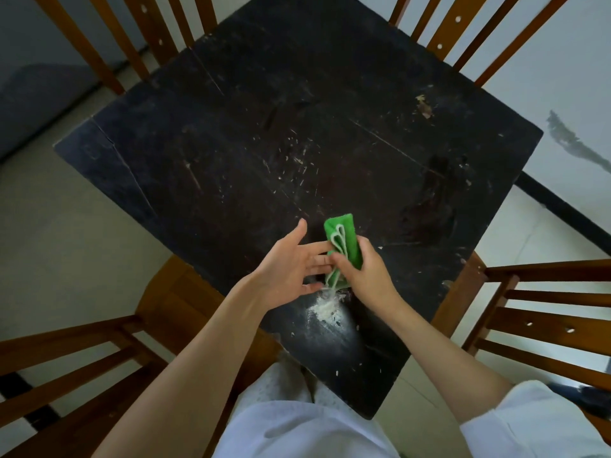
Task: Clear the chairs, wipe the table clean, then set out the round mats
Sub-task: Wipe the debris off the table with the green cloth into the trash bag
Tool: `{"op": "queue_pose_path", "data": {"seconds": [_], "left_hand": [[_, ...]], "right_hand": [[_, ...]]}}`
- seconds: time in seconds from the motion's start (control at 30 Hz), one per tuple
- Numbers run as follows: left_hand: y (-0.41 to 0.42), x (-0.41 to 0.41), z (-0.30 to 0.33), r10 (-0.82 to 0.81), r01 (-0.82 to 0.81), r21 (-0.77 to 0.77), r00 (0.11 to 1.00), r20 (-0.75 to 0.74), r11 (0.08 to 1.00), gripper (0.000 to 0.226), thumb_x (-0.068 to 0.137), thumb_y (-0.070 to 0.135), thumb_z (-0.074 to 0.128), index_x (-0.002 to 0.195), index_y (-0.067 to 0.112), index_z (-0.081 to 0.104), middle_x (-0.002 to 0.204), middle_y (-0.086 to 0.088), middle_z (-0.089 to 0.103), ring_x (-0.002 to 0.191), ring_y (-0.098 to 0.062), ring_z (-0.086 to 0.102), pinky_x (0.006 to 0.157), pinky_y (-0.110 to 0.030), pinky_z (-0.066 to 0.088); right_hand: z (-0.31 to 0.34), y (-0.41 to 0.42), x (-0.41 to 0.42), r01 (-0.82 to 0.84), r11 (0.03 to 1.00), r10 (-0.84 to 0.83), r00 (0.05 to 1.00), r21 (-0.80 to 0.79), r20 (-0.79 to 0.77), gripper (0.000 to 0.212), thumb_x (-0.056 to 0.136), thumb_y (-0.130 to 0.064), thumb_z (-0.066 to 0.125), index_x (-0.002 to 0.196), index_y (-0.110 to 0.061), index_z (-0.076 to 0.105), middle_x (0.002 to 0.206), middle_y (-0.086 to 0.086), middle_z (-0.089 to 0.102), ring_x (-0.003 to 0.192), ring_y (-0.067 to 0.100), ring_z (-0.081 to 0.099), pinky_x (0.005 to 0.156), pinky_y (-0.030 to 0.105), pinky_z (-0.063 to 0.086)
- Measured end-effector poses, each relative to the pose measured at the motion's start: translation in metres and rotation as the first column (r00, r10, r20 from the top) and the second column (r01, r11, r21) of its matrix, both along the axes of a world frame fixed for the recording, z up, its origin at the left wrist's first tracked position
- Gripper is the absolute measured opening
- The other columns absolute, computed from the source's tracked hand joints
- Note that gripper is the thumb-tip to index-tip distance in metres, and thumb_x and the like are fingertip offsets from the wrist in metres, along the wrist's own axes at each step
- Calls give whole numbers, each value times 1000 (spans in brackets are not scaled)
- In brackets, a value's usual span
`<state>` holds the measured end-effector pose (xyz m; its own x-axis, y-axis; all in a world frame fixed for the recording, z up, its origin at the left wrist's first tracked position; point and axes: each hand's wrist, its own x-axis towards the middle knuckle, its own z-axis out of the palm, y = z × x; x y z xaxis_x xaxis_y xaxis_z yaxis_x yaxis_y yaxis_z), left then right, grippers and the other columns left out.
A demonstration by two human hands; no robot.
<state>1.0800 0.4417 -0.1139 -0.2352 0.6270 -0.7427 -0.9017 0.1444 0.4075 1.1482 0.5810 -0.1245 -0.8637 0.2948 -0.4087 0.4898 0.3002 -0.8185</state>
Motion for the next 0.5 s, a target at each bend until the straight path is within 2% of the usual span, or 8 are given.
{"op": "queue_pose_path", "data": {"seconds": [0.07,0.13,0.2,0.23,0.3,0.33,0.4,0.5], "left_hand": [[2,-4,-4,-17,14,-72,999,-47,997,73,91,67,11,117,26,65,94,-2,61,105,-17,51,91,-36,36],[3,-5,-6,-64,46,-143,991,-120,989,71,92,64,12,114,26,66,97,-1,59,104,-18,51,88,-34,36],[1,-4,-9,-92,9,-278,954,-286,961,57,95,57,23,109,26,68,110,0,60,103,-15,53,86,-31,37],[-1,-3,-12,-103,-65,-370,903,-416,927,46,96,52,32,109,26,67,115,1,60,103,-13,54,87,-30,38],[-13,-2,-22,-208,-266,-553,732,-649,790,29,94,42,45,111,27,64,123,-1,56,109,-15,52,96,-34,41],[-20,-1,-24,-302,-329,-624,658,-690,709,28,94,38,47,115,26,61,127,-2,51,115,-18,48,101,-37,38],[-33,2,-29,-477,-386,-728,567,-672,566,34,94,33,49,125,23,53,133,-3,43,126,-23,36,106,-41,27],[-45,6,-37,-633,-402,-797,486,-603,451,45,93,34,50,136,25,42,146,-5,31,139,-27,16,111,-48,14]], "right_hand": [[-4,5,-7,71,997,-71,997,-11,20,15,91,-16,54,106,-13,52,85,-5,59,74,6,56,64,18,44],[-9,8,-15,81,995,-83,996,58,38,8,91,-14,52,99,-13,53,78,-6,56,69,7,53,64,22,42],[-11,14,-24,83,972,-90,996,221,23,9,89,-15,51,97,-14,53,81,-3,56,75,15,54,66,28,42],[-12,19,-30,67,933,-72,997,354,-1,13,88,-17,51,100,-13,54,88,1,58,83,19,54,71,32,42],[-12,32,-41,-7,779,8,1000,628,1,26,88,-19,51,112,-11,54,105,10,56,100,26,52,81,38,42],[-14,40,-46,-40,700,31,999,713,25,31,88,-19,50,118,-10,52,112,12,55,105,29,50,84,40,42],[-21,53,-56,-93,614,34,995,784,91,36,90,-18,49,125,-10,50,120,15,52,110,33,48,86,44,42],[-31,47,-59,-138,612,61,990,779,128,35,90,-16,48,124,-14,50,119,13,51,108,34,48,82,42,44]]}}
